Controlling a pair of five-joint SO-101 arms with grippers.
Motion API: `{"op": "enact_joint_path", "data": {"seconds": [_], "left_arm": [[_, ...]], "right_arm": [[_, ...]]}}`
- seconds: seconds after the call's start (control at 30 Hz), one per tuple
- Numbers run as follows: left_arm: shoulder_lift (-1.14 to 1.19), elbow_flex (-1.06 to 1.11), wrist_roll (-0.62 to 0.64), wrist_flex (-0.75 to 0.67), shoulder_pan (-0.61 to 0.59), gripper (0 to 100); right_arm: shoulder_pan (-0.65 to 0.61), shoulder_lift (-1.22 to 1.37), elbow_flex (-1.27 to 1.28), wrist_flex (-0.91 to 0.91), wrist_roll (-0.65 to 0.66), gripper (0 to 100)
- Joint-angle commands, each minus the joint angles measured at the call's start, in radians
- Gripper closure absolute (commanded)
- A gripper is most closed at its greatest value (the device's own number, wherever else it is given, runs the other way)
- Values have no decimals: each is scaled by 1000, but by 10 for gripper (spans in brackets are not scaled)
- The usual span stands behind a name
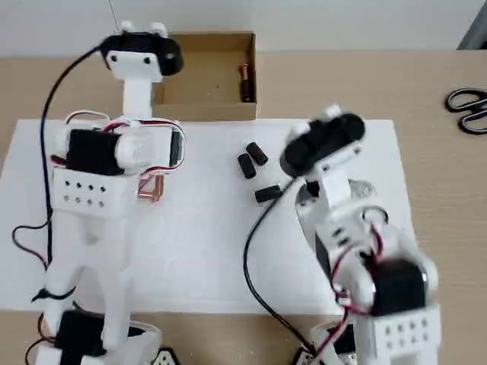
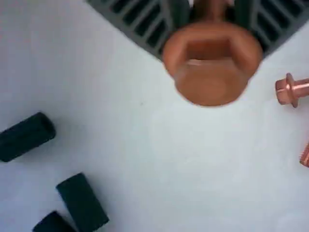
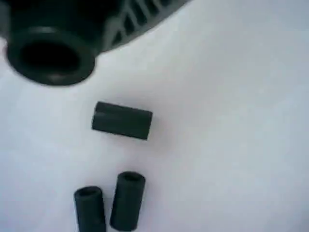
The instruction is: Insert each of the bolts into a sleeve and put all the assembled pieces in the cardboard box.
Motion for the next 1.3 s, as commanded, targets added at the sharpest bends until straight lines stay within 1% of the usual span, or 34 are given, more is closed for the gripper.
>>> {"op": "enact_joint_path", "data": {"seconds": [0.0,0.07,0.13,0.2,0.27,0.33,0.4,0.53,0.6,0.67,0.73,0.8,0.9,1.0,1.07,1.13,1.27], "left_arm": [[-63,-47,58,-35,6,994],[-77,-47,83,-84,6,994],[-91,-47,92,-149,8,994],[-95,-47,94,-186,38,994],[-95,-45,104,-187,87,994],[-95,-45,157,-192,143,994],[-92,-47,184,-216,203,994],[-87,-45,186,-292,284,994],[-95,-45,184,-301,321,994],[-97,-48,189,-302,341,994],[-110,-62,222,-307,347,994],[-170,-82,232,-301,348,994],[-304,-58,232,-284,342,994],[-428,35,230,-265,341,994],[-489,157,229,-307,339,994],[-539,318,209,-394,339,994],[-611,638,195,-687,339,994]], "right_arm": [[2,-150,112,-59,-107,995],[-2,-232,232,-156,-137,995],[-10,-312,370,-302,-137,995],[-13,-372,499,-427,-137,995],[-18,-420,612,-504,-137,995],[-30,-453,709,-556,-135,995],[-45,-478,767,-596,-138,995],[-104,-504,839,-627,-141,995],[-119,-504,864,-627,-153,995],[-122,-504,884,-627,-213,995],[-122,-506,887,-627,-259,995],[-127,-506,887,-627,-265,995],[-127,-506,887,-627,-265,995],[-128,-506,888,-627,-269,995],[-133,-506,887,-625,-270,995],[-170,-506,887,-621,-270,995],[-265,-506,890,-624,-267,995]]}}
